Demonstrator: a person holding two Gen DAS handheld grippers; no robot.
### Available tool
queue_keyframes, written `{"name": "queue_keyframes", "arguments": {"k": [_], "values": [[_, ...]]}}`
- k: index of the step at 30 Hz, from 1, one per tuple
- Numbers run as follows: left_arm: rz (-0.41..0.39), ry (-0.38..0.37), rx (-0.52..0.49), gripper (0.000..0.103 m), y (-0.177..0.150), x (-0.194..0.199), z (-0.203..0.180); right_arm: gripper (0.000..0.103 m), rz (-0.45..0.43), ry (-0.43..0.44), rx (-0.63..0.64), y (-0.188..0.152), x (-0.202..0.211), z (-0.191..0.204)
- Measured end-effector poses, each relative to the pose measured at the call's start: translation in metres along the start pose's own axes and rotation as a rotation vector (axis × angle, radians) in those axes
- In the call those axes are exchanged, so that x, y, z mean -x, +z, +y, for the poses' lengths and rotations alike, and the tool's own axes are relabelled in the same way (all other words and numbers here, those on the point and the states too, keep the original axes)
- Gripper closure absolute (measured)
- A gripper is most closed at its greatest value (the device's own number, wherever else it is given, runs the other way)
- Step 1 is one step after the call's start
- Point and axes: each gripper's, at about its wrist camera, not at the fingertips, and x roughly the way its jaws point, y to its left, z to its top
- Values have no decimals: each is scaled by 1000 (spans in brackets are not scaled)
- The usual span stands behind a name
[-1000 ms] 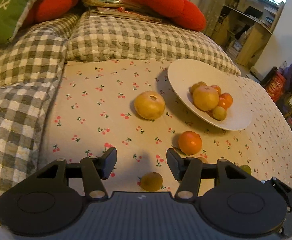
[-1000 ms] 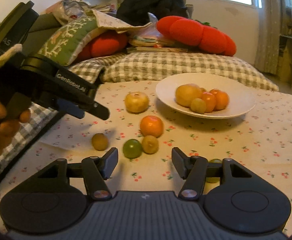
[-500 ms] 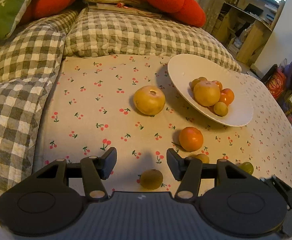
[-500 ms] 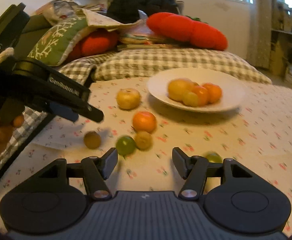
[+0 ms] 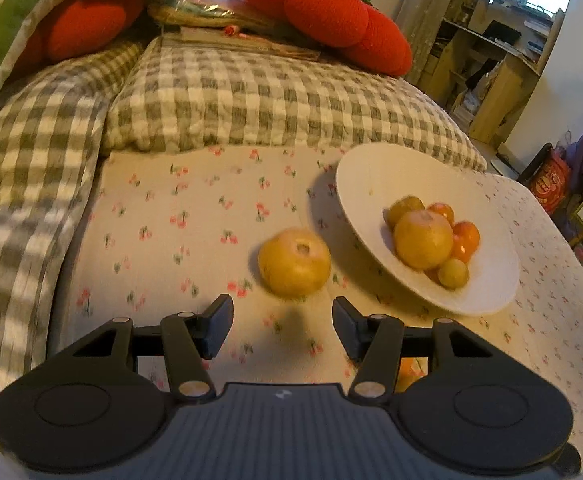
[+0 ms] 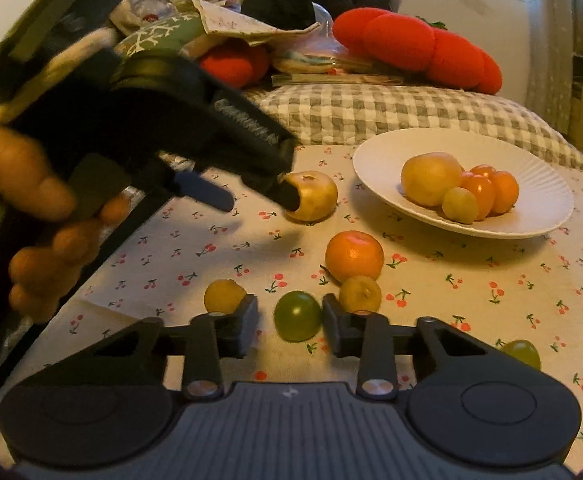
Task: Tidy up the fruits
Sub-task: 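Grasp another large yellow-brown fruit with the left tool while the right tool grasps a dark green fruit, then carry both held fruits over the white plate with both tools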
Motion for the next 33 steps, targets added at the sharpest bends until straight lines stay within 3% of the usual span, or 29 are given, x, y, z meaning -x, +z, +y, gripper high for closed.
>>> {"name": "queue_keyframes", "arguments": {"k": [5, 9, 13, 15, 25, 33], "values": [[27, 30, -86, 47, 7, -29, -7, 80, -11, -12, -11, -3, 5, 0], [6, 9, -108, 47, 11, -44, -13, 80, -12, -2, -47, -9, 13, -1], [13, 48, -162, 47, 9, -63, -26, 80, -25, -13, -37, -14, 22, 10], [-7, 65, -188, 53, 7, -65, -29, 80, -40, -33, -32, -17, 30, 15], [-19, 14, -73, 54, 2, -45, -3, 80, -60, -31, -19, -14, 39, 18], [-110, -93, -13, 55, 23, -13, 7, 80, -126, -69, -41, 23, 36, -1]]}}
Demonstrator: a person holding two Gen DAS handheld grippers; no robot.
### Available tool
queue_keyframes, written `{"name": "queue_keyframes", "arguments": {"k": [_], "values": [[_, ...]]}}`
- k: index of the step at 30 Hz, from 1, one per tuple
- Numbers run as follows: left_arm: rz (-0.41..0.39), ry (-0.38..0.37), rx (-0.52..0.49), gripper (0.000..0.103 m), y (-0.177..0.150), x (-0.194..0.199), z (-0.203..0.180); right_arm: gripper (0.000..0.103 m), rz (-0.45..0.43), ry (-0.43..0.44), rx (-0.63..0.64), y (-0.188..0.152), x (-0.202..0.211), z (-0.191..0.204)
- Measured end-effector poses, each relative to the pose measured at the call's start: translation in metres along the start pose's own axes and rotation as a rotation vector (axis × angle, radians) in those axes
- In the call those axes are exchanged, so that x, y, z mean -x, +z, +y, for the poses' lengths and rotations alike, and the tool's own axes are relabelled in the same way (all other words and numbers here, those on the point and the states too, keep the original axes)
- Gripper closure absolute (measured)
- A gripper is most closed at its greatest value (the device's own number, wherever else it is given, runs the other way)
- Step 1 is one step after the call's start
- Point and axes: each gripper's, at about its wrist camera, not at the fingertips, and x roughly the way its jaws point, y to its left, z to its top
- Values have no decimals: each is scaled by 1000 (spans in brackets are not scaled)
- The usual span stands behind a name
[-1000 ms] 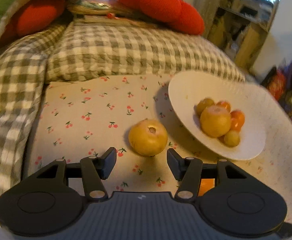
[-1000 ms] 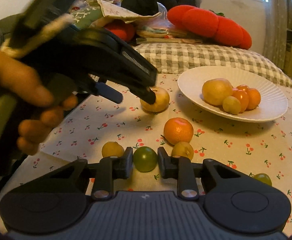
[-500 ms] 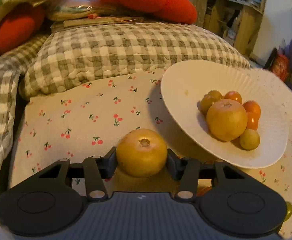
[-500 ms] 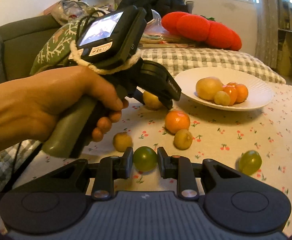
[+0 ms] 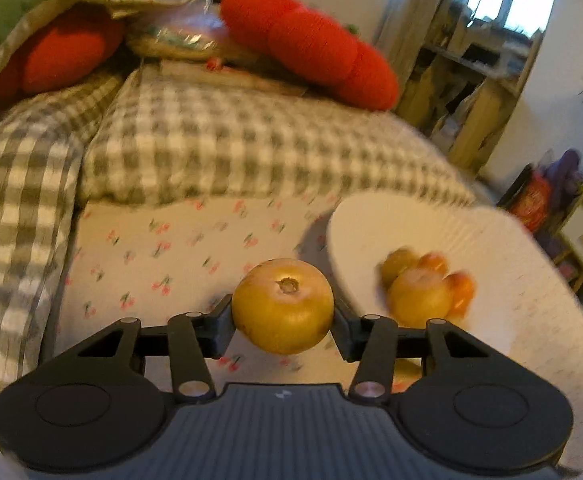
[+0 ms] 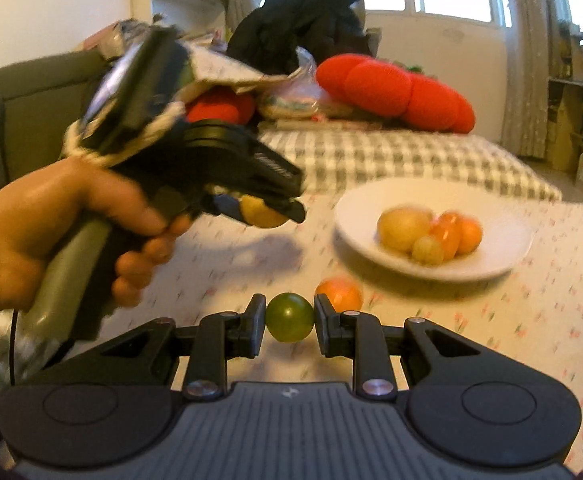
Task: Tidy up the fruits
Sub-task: 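Carry both held fruits over the white plate with both tools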
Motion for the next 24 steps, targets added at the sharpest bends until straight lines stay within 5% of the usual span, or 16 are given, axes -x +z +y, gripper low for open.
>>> {"name": "queue_keyframes", "arguments": {"k": [11, 18, 24], "values": [[-23, -79, -21, 55, 34, -17, -38, 80, -82, -186, -75, 58, -35, -35], [-23, -63, 77, 55, 48, -38, -31, 80, -6, -253, -201, 68, -76, -69], [-23, -92, 58, 55, 56, -50, -46, 80, 32, -310, -197, 65, -91, -68]]}}
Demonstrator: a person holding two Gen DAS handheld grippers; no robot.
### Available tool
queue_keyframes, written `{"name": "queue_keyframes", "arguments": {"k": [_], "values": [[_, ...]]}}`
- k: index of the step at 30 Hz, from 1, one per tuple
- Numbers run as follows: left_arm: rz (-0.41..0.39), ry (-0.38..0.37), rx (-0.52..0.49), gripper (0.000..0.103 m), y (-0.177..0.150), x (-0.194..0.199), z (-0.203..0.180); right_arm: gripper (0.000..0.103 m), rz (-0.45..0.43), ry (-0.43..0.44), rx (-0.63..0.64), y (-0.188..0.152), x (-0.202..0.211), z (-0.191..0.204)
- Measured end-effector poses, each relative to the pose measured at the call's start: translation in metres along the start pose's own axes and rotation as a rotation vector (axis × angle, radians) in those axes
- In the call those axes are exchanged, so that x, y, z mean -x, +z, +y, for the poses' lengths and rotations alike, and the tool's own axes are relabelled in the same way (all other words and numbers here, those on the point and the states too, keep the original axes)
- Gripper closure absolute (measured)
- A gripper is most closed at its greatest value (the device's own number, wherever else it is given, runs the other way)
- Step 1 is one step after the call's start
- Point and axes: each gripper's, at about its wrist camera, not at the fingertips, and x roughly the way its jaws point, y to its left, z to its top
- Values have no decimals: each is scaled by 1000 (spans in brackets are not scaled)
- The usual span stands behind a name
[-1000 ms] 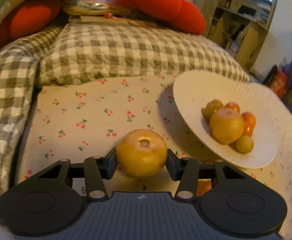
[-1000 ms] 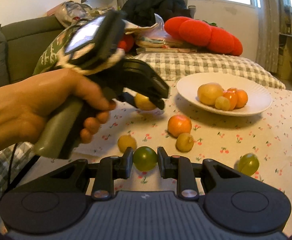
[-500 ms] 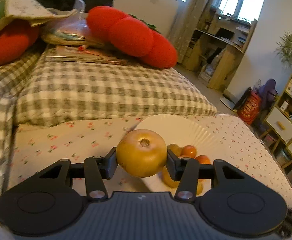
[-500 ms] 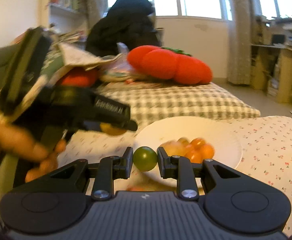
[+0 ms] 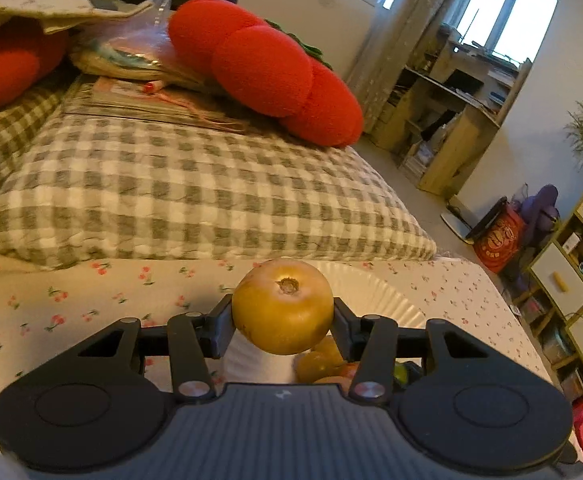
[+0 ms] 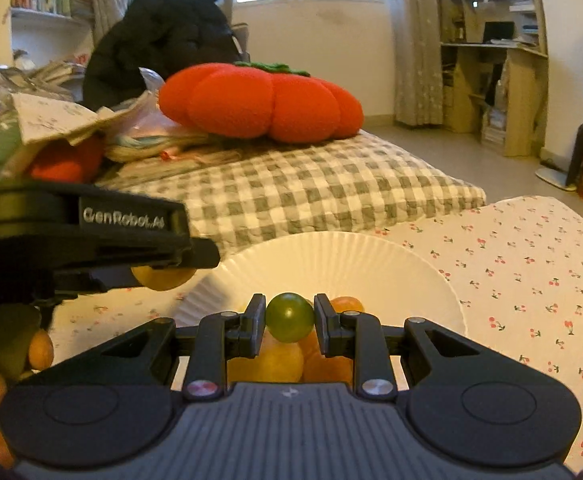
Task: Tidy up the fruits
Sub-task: 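Carry both held fruits over the white plate with both tools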
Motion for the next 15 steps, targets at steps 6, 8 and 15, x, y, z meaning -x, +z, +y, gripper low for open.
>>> {"name": "queue_keyframes", "arguments": {"k": [6, 8, 15], "values": [[26, 0, -19, 55, -3, -14, -9, 80, 12, -54, 29, 3, -4, -2], [35, 2, -24, 55, -4, -17, -11, 80, 21, -55, 25, 2, -10, -3], [51, 4, -27, 55, -8, -24, -12, 80, 22, -64, 35, 1, -18, 4]]}}
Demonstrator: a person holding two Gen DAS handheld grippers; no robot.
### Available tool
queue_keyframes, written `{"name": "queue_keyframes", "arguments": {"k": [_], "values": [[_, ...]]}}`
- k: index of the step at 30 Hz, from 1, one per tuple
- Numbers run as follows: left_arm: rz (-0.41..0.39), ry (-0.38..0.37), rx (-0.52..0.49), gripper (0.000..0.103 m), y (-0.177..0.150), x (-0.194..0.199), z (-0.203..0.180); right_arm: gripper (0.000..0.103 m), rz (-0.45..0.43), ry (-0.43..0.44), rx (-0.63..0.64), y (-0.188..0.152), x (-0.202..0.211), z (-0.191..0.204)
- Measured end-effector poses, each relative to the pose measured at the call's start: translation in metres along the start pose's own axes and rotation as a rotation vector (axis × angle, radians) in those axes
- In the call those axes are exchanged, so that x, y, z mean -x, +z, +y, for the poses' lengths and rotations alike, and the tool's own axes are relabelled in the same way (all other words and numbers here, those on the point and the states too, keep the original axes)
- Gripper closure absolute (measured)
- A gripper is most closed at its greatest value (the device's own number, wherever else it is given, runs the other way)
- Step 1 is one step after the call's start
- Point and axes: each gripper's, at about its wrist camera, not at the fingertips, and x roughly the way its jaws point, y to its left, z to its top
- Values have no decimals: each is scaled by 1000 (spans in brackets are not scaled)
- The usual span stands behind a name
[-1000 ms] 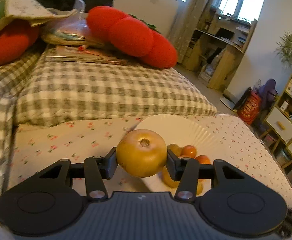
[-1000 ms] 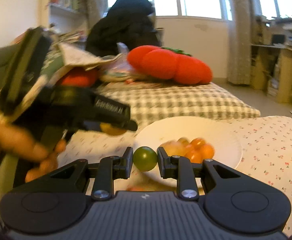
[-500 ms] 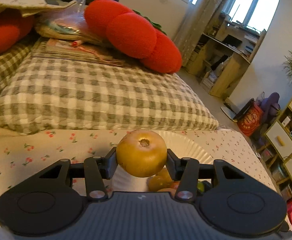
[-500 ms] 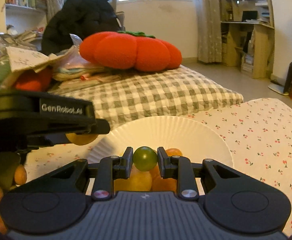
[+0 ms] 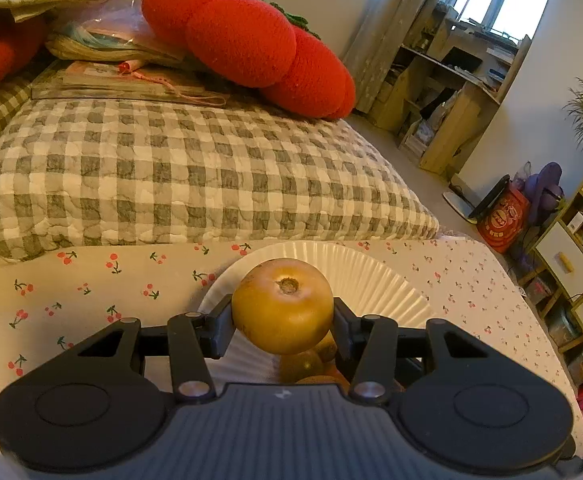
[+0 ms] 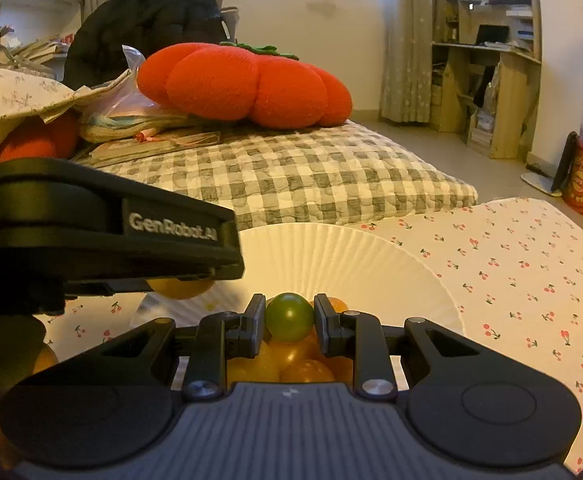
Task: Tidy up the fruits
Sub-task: 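Carry both held fruits over the white plate with both tools, then open both tools to release the fruits onto the white plate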
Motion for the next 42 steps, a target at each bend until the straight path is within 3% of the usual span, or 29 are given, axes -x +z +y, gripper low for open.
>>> {"name": "queue_keyframes", "arguments": {"k": [13, 19, 27, 33, 42], "values": [[29, -32, -9, 54, -7, -7, -3, 77, 11, -37, -40, -4, 4, 1], [-2, -57, 30, 42, -3, 8, -1, 53, 18, 39, 4, 8, 23, -18], [-10, -82, 4, 36, -6, 28, -14, 45, 37, 154, -8, 26, 50, -65], [-1, -55, -33, 36, -17, 43, -19, 44, 38, 203, -1, 17, 61, -70], [-15, 45, -36, 33, -36, 90, -23, 43, 32, 282, -45, 6, 98, -95]]}}
